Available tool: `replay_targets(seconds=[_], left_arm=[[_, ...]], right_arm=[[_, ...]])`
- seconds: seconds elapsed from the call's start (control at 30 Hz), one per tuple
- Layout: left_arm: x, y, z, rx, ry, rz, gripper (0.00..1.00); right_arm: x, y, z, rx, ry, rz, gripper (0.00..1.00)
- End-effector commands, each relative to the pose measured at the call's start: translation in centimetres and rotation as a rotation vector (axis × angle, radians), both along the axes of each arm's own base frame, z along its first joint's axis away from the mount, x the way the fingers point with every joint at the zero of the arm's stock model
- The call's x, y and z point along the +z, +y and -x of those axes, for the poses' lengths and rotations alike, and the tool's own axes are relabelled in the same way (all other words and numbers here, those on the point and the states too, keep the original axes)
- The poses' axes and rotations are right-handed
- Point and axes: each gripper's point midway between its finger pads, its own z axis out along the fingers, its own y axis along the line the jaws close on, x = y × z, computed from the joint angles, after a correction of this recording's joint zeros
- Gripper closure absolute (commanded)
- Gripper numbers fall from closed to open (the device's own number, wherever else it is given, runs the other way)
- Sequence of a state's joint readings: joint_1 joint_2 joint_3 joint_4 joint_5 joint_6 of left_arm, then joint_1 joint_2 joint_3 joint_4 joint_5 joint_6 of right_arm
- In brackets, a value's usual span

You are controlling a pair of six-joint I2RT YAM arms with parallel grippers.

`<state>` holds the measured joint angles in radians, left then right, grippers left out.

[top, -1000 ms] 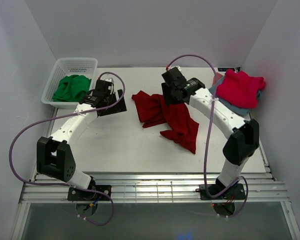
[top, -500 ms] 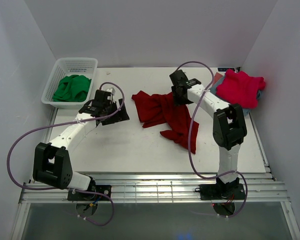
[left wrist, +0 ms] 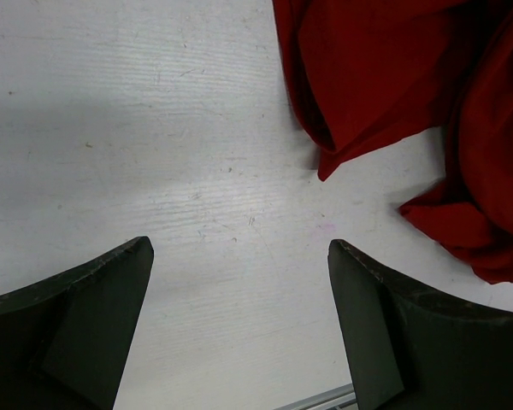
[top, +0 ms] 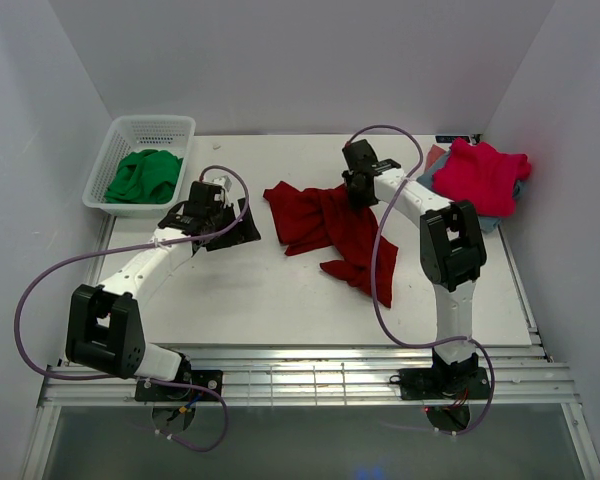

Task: Fold and stack the t-shirts
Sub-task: Flatten out the tshirt

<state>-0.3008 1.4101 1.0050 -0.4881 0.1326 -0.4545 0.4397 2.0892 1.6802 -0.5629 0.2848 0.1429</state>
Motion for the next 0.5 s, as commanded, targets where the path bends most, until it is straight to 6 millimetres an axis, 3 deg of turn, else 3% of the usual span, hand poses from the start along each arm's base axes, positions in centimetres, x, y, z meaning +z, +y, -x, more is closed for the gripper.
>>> replay_targets(seconds=[0.0,0.03,0.07,0.1,0.27,0.37,0.4,0.47], left_arm=[[0.6,-0.1,0.5,0.001,-0.014,0.025,0.06],[0.4,-0.1,0.6,0.001,-0.011,0.023,0.06],[0.4,-0.1,0.6,0.001,-0.009,0.023,0.06],[0.4,0.0,0.7,0.002,-0.011,0.022,0.06],[0.1,0.0,0.6,-0.001,-0.002,0.015,0.06],[-0.4,-0.2,0.5,-0.008,0.017,0.017,0.06],[-0.5,-0.2,0.5,-0.008,0.020,0.021,0.06],[-0.6,-0.3,0.3,-0.010,0.024,0.022,0.06]], right_arm=[[1.9,1.5,-2.6,0.028,-0.078,-0.079,0.66],[2.0,1.6,-2.7,0.029,-0.079,-0.081,0.73],[1.7,1.4,-2.7,0.024,-0.067,-0.075,0.87],[1.6,1.2,-2.7,0.017,-0.068,-0.063,0.91],[3.7,0.8,-2.8,0.022,-0.106,-0.050,0.92],[7.5,1.1,-3.9,0.035,-0.171,-0.063,0.92],[10.4,1.5,-4.6,0.039,-0.212,-0.078,0.92],[14.2,1.8,-5.4,0.044,-0.269,-0.103,0.92]])
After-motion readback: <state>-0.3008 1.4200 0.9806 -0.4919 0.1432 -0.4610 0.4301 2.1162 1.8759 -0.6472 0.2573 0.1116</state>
